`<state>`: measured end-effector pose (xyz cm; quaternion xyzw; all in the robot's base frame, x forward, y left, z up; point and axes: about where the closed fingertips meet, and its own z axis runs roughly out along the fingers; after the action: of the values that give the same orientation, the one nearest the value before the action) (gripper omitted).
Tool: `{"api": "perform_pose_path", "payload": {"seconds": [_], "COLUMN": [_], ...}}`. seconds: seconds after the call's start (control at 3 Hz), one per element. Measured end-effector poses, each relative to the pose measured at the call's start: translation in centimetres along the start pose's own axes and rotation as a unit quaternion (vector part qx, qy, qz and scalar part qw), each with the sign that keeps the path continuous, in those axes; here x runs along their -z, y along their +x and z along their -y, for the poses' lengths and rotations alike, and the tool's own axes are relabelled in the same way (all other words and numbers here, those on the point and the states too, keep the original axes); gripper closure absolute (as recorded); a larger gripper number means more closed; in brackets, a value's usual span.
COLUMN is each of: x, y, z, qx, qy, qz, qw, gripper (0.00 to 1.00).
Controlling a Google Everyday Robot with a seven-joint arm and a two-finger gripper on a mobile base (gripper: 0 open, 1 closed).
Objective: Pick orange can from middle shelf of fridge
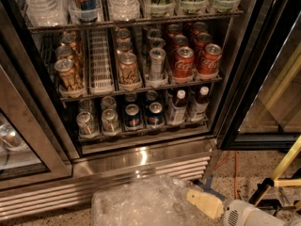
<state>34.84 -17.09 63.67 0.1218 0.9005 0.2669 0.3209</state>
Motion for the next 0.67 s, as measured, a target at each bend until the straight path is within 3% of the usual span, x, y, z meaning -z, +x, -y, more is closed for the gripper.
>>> {"api": "perform_pose_path", "payload": {"seconds": [0.33, 0.67], "x": [0.11, -0.08], "y": [-1.86, -1.48], "z": [-0.46, -0.28], "qx": [-0.002, -0.003], "qy": [0.016, 0.021], "qz": [0.027, 0.021], "qw": [0.9995, 0.9996], "gripper": [0.0, 0.0]}}
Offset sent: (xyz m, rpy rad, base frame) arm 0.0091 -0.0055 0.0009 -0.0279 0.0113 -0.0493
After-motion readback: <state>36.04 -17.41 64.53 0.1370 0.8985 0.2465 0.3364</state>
